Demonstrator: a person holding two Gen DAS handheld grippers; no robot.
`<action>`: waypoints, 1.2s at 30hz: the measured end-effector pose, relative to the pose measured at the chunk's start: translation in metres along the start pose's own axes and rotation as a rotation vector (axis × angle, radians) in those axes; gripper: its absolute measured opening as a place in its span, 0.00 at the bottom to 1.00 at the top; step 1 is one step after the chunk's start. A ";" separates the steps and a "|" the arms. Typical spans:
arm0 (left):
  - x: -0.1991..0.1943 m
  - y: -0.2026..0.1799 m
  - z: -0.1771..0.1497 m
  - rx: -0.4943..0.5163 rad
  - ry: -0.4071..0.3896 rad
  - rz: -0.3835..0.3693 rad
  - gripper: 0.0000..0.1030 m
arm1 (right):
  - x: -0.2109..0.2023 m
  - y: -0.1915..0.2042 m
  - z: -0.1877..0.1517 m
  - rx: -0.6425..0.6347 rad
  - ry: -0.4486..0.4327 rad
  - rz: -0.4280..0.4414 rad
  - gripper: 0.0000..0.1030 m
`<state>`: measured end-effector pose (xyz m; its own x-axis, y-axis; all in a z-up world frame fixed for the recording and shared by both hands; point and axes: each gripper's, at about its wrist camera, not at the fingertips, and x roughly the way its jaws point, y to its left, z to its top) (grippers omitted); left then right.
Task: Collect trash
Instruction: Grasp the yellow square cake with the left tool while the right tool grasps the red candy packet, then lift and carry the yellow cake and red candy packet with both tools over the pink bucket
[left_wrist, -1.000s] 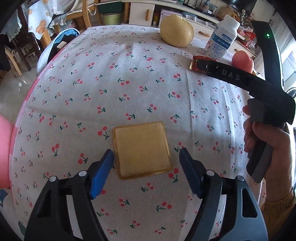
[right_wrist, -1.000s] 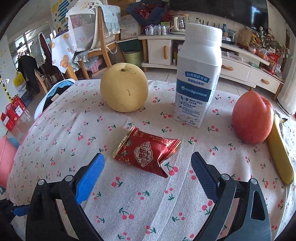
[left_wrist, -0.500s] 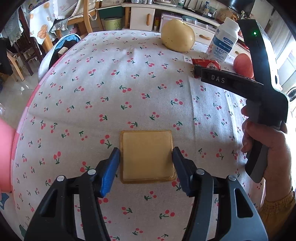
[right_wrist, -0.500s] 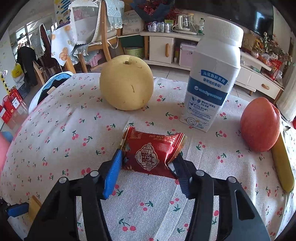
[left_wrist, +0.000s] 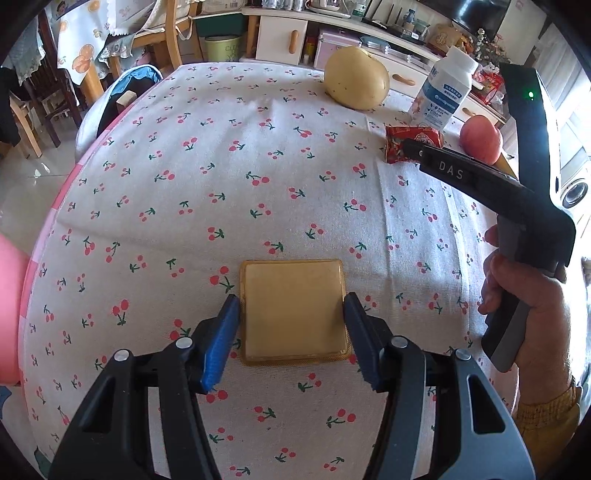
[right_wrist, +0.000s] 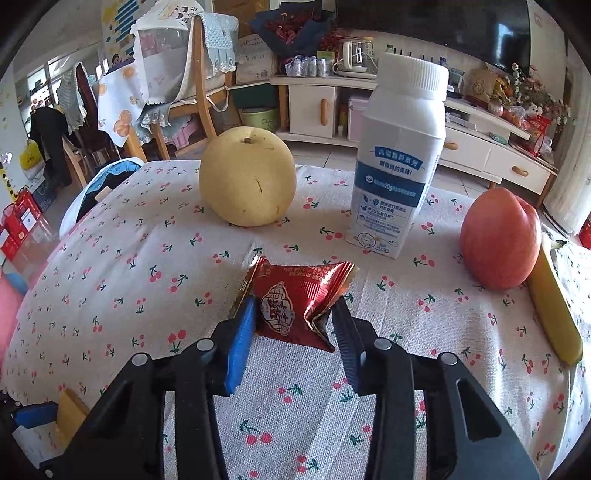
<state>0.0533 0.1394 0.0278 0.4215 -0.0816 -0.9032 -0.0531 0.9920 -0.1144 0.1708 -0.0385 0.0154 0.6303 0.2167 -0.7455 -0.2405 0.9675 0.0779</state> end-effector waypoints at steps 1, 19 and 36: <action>-0.001 0.001 0.000 -0.004 -0.003 -0.004 0.57 | -0.002 0.000 -0.001 0.008 -0.004 0.000 0.39; -0.035 0.022 -0.001 -0.018 -0.078 -0.062 0.57 | -0.040 0.007 -0.031 -0.008 -0.030 -0.054 0.10; -0.073 0.055 -0.007 -0.030 -0.158 -0.105 0.57 | -0.120 0.033 -0.056 0.023 -0.106 -0.022 0.04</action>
<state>0.0132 0.1989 0.0845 0.5630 -0.1664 -0.8095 -0.0272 0.9753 -0.2193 0.0460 -0.0397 0.0701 0.7101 0.2068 -0.6730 -0.2096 0.9746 0.0784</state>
